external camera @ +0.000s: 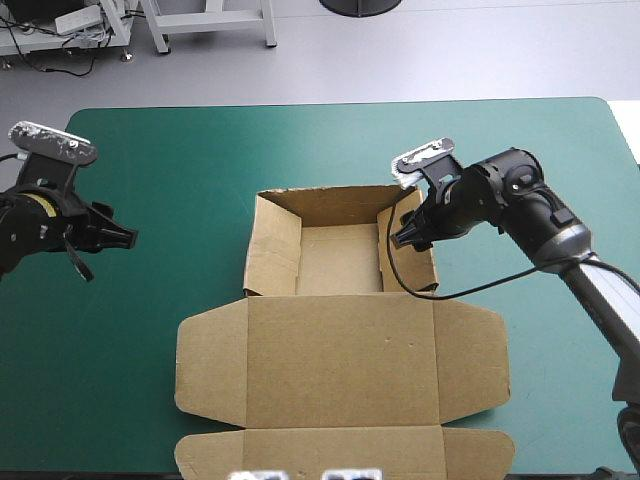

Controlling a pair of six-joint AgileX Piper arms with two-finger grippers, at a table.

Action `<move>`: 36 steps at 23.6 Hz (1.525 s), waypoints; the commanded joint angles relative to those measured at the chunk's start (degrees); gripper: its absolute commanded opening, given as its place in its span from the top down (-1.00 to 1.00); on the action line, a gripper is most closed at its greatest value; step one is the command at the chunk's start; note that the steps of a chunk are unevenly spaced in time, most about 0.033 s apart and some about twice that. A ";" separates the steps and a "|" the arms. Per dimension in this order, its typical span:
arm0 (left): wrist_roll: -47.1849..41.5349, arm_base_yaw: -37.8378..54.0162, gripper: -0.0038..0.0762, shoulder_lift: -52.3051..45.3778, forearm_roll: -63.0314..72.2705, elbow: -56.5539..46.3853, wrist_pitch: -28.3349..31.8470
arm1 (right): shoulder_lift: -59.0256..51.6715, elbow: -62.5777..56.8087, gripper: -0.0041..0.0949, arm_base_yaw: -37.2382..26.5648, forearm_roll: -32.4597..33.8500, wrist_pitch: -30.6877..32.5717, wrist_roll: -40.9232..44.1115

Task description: Fold the box

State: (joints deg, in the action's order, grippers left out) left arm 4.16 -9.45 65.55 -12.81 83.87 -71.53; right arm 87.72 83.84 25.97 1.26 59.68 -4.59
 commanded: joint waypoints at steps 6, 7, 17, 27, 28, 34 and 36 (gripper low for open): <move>-2.00 0.11 -0.11 -7.53 -2.44 -10.01 3.25 | 6.59 1.26 -0.40 -0.25 -0.69 -4.54 0.52; -2.31 0.11 -0.11 -7.83 -2.90 -10.69 3.25 | 7.71 1.26 -0.40 -0.25 -0.69 -4.46 0.83; -3.10 0.11 -0.11 -9.12 -2.84 -13.61 3.81 | 11.74 1.48 0.51 -0.25 -1.26 -5.43 1.45; -3.10 0.11 -0.11 -9.12 -2.84 -13.61 3.91 | 12.09 10.72 0.97 -11.36 1.81 -5.08 -6.90; -3.10 0.11 -0.11 -9.12 -2.84 -13.61 4.01 | 12.17 14.36 0.97 -15.28 2.95 -4.54 -8.59; -3.10 0.11 -0.11 -9.12 -2.95 -13.61 4.14 | 14.47 24.50 0.97 -34.70 1.19 -3.96 -13.15; -3.10 0.11 -0.11 -9.12 -2.95 -13.61 4.38 | 16.27 24.61 0.97 -38.69 -2.13 -4.07 -14.62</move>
State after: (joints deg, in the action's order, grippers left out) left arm 1.70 -9.39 57.28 -14.90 68.96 -70.07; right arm 104.65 106.14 -7.83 2.49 57.37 -17.15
